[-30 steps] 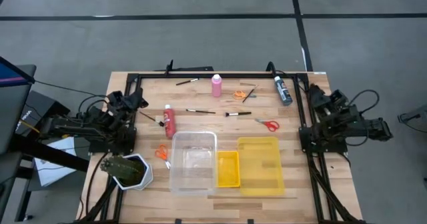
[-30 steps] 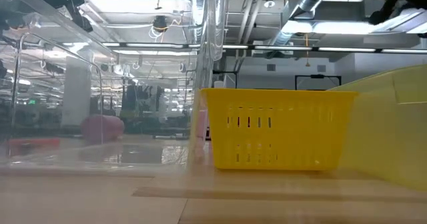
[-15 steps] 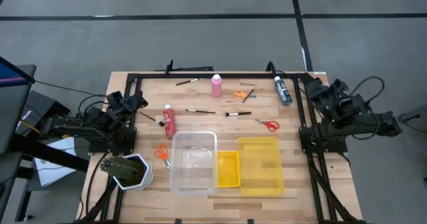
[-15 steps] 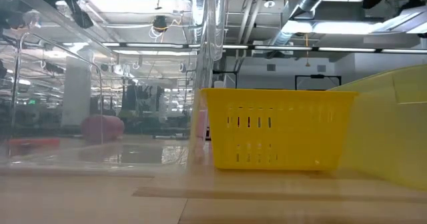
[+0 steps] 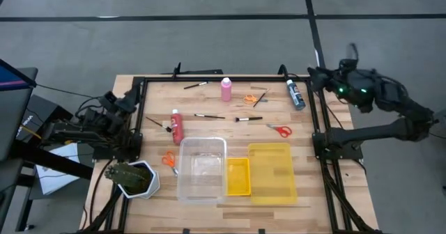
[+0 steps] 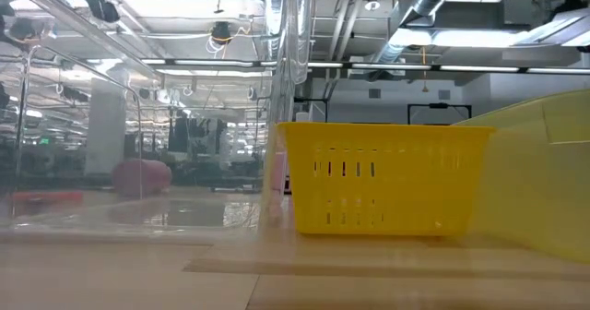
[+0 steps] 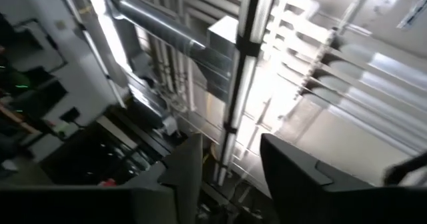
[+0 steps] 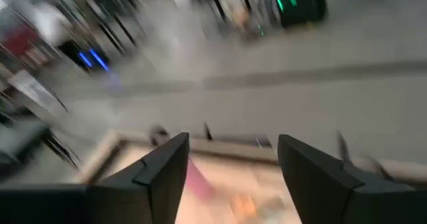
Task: Pick & Place Paint Supplies
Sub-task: Put the black paint bottle into the transparent bin
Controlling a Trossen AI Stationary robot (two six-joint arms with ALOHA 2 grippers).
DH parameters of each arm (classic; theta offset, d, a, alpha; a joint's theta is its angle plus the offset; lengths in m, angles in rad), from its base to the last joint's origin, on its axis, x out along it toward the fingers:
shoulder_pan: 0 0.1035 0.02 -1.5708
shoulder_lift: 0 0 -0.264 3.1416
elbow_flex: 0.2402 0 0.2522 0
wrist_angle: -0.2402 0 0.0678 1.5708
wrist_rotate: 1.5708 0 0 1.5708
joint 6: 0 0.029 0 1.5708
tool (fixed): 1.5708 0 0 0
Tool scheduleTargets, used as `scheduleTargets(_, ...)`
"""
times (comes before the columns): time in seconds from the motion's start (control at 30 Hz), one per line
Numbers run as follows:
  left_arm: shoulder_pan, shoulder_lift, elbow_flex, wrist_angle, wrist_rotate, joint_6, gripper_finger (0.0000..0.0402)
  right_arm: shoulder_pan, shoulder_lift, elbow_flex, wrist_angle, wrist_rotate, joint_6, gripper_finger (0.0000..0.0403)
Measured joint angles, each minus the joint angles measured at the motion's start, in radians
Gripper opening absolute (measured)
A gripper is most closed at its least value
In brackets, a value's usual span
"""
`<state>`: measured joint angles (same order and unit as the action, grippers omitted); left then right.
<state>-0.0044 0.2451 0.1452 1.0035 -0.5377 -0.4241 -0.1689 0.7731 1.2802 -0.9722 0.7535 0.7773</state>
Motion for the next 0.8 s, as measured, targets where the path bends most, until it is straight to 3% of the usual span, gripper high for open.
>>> scheduleTargets(0.17, 0.000, 0.003, 0.000, 0.000, -0.050, 0.001, 0.0208, -0.175, 0.152, 0.133, -0.299, -0.194, 0.024, 0.0235)
scheduleTargets(0.37, 0.000, 0.027, 0.001, -0.003, -0.088, -0.003, 0.0260, -0.431, 0.308, 0.132, -0.358, -0.483, -0.168, 0.0235)
scheduleTargets(0.47, 0.000, 0.050, 0.000, 0.001, -0.105, -0.006, 0.0275, -0.550, 0.381, 0.113, -0.361, -0.574, -0.271, 0.0235)
scheduleTargets(0.6, 0.000, 0.086, 0.000, 0.001, -0.107, -0.026, 0.0285, -0.657, 0.471, 0.065, -0.359, -0.659, -0.362, 0.0235)
scheduleTargets(0.8, 0.000, 0.151, 0.000, 0.013, -0.106, -0.065, 0.0287, -0.782, 0.518, -0.055, -0.328, -0.672, -0.436, 0.0235)
